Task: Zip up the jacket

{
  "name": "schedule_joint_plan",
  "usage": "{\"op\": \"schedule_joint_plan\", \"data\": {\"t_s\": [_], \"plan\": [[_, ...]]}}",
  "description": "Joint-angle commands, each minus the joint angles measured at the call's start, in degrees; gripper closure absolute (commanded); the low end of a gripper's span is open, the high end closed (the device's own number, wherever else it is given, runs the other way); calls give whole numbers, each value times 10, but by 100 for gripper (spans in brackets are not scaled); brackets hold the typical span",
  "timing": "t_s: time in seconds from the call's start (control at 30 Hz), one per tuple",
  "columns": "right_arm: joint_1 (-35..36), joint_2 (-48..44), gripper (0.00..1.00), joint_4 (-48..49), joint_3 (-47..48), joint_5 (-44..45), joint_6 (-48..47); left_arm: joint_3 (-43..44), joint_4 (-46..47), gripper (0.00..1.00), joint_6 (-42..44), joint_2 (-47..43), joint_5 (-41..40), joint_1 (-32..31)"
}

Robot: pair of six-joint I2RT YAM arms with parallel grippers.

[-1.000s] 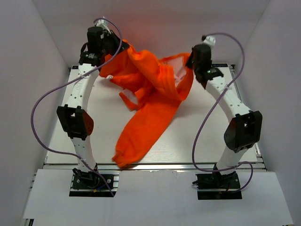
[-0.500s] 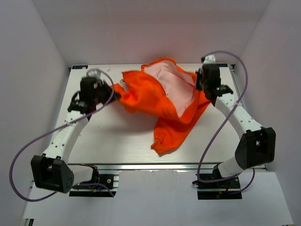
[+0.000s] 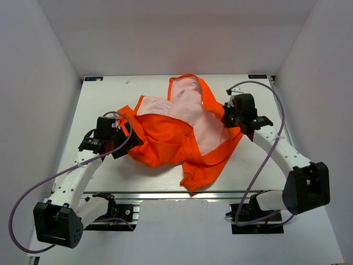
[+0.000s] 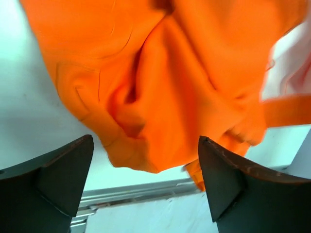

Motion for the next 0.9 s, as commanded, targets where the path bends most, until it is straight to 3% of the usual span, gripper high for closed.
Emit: {"op": "schedule_joint_plan", "data": {"t_s": [0.0,0.2,0.33,0.43,0.5,0.6,0.67,0.73,0.87], "plan": [[44,-43,100,15,69,-50,-65,62,-18,2,15,-8,-38,0],[211,-102,100,12,22,-114,-164,113,2,2,17,14,-48,-1],[312,-109,100,-6,-70,-74,-126,148,28,2,20,63,-49,0],[338,-94,95,-34,-106,-34,-58,177,40,2,25,106,-49,0],[339,-94,86,-43,-133,4,-27,191,52,2,33,129,-50,0],[339,-111,63,-57,-142,78,21,226,67,2,44,176,-60,-1],[339,-134,27,-57,-142,96,30,261,81,2,61,215,-56,0],[339,-151,11,-54,-146,86,38,285,95,2,66,243,-43,0],[338,-194,11,-34,-157,61,72,351,156,2,83,324,18,-9]]}}
